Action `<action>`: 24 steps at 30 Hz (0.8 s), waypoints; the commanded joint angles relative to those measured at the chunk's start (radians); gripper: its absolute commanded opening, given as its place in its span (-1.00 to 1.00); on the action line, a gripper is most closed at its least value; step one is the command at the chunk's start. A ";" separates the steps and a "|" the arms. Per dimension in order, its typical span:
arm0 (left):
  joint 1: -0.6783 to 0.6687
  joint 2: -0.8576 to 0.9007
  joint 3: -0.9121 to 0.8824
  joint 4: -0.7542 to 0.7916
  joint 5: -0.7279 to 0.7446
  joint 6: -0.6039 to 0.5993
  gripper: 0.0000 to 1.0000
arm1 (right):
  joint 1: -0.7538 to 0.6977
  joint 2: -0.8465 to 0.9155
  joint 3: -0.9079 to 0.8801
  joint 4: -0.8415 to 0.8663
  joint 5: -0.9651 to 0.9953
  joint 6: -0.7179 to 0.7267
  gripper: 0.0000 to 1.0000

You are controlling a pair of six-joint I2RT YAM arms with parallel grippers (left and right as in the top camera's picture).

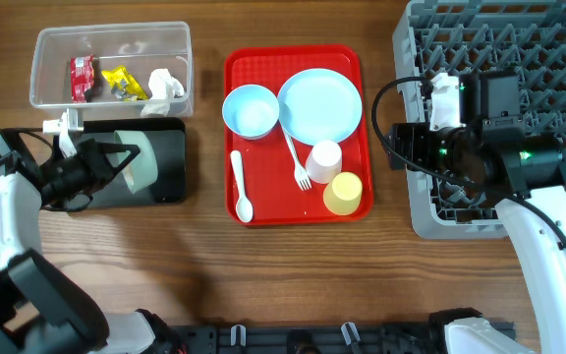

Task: Sort waste into correct bins and load items into the dishwasher rack
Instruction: 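Move the green bowl over the black tray and tip out the rice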

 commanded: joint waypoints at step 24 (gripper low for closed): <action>0.099 0.161 -0.006 0.039 0.484 0.006 -0.92 | -0.005 0.008 -0.005 -0.017 0.017 0.005 0.77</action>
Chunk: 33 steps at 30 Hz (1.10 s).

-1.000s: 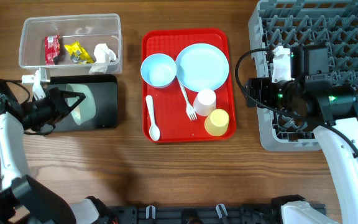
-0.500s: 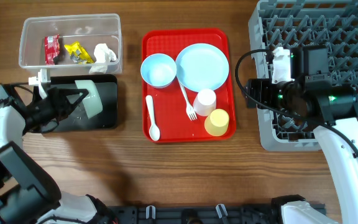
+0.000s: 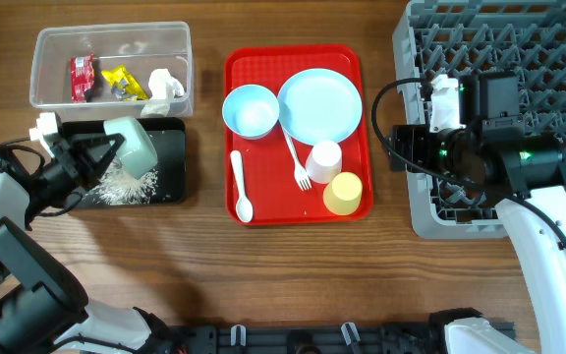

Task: Sort waste into correct bins and load items into the dishwasher rack
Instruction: 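Move the green bowl over the black tray and tip out the rice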

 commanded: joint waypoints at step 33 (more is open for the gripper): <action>0.088 0.007 -0.005 0.029 0.092 -0.191 -0.92 | -0.005 0.008 -0.005 0.017 0.017 0.003 0.79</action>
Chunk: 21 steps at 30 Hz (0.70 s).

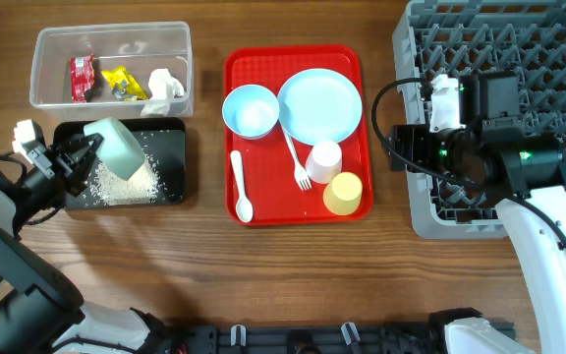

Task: Sort waste into correct bins and load items into the dishwasher rack
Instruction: 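Move the green bowl over the black tray and tip out the rice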

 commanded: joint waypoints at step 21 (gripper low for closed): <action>-0.309 0.005 -0.005 0.138 -0.120 0.184 -0.92 | -0.005 0.008 -0.005 -0.003 0.018 -0.027 0.84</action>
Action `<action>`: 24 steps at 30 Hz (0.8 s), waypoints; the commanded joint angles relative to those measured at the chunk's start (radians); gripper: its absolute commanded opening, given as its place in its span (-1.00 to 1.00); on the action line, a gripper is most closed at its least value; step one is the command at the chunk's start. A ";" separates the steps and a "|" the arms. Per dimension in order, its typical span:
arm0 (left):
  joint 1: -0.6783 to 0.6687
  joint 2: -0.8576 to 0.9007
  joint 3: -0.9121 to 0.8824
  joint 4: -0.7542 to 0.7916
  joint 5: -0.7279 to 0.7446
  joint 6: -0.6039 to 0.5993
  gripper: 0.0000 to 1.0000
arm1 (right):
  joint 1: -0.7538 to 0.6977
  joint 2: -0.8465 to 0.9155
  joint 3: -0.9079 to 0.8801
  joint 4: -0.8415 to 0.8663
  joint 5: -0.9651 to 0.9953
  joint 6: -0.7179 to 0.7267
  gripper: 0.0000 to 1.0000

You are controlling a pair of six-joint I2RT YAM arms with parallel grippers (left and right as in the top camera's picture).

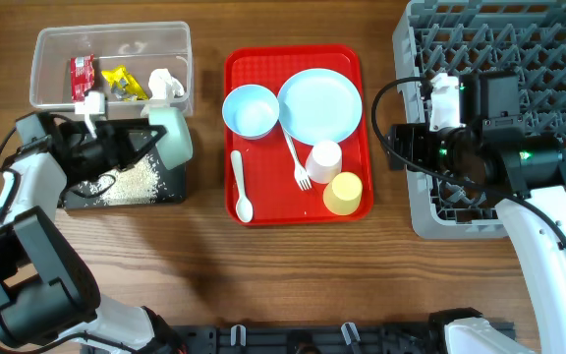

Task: Sort waste into correct bins and load items into the dishwasher rack
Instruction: 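Move the green bowl over the black tray and tip out the rice, then return the empty green bowl to the red tray with the left gripper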

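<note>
My left gripper (151, 139) is shut on a pale green cup (173, 138), held on its side over the far right corner of the black tray (170, 190). White rice grains (131, 180) lie scattered on that tray. The red tray (263, 211) carries a blue bowl (249, 110), a blue plate (320, 103), a white spoon (241, 187), a white fork (298, 162), a white cup (324, 157) and a yellow cup (343, 193). My right gripper (398, 147) hovers at the left edge of the grey dishwasher rack (519, 49), holding nothing that shows.
A clear plastic bin (47, 44) at the far left holds a red wrapper (82, 77), a yellow wrapper (121, 83) and crumpled white paper (165, 84). The bin sits just behind the black tray. Bare wooden table runs along the front.
The green cup was tipped over the left half of the black tray; now it is at the tray's far right corner. The left arm has shifted right and farther back. The right arm is unchanged.
At first my left gripper held the green cup over a black tray with no rice showing. Then the cup was tipped and rice lay on the tray. Later the rice patch was larger. Now the cup is at the tray's right end, still gripped.
</note>
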 commanded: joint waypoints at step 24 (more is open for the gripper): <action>-0.303 -0.180 0.042 0.043 -0.664 -0.065 -0.92 | -0.005 0.008 -0.005 0.005 0.017 -0.011 0.88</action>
